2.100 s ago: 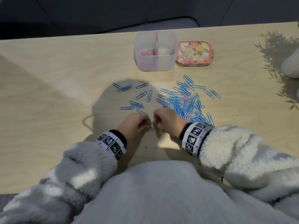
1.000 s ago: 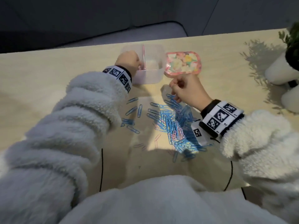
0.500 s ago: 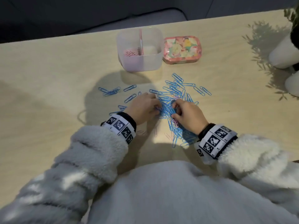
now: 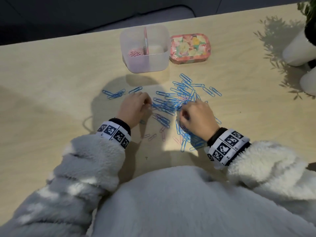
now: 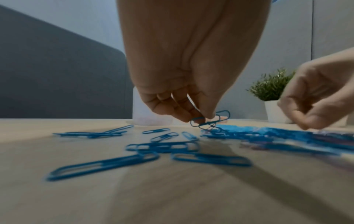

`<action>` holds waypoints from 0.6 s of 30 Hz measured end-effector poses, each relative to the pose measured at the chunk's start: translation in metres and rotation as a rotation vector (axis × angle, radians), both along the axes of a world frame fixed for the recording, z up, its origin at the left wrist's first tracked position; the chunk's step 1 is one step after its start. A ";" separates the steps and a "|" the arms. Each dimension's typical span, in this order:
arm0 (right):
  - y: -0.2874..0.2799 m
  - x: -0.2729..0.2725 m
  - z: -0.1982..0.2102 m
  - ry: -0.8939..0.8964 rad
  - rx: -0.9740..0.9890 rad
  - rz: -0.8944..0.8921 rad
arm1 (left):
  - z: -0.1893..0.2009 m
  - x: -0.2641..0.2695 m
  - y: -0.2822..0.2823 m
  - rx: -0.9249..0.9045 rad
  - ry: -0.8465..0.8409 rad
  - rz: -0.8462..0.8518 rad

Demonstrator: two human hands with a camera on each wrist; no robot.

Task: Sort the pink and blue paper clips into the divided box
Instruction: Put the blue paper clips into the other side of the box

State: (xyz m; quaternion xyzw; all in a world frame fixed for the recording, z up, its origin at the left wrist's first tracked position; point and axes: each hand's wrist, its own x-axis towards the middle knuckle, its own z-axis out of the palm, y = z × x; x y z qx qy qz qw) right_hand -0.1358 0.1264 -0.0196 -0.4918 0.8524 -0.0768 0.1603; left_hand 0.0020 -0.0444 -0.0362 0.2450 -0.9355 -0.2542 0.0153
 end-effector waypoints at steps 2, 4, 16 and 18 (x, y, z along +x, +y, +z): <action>0.000 0.008 -0.003 0.009 0.111 0.045 | 0.000 0.005 -0.007 -0.066 -0.036 0.021; -0.001 0.012 -0.006 0.028 0.174 0.078 | -0.001 0.007 -0.007 -0.128 -0.070 0.004; -0.003 -0.015 0.002 0.151 -0.073 -0.103 | -0.002 -0.008 0.032 -0.067 -0.164 -0.208; -0.001 -0.008 0.003 0.244 -0.106 0.014 | -0.001 -0.008 0.029 -0.025 -0.135 -0.219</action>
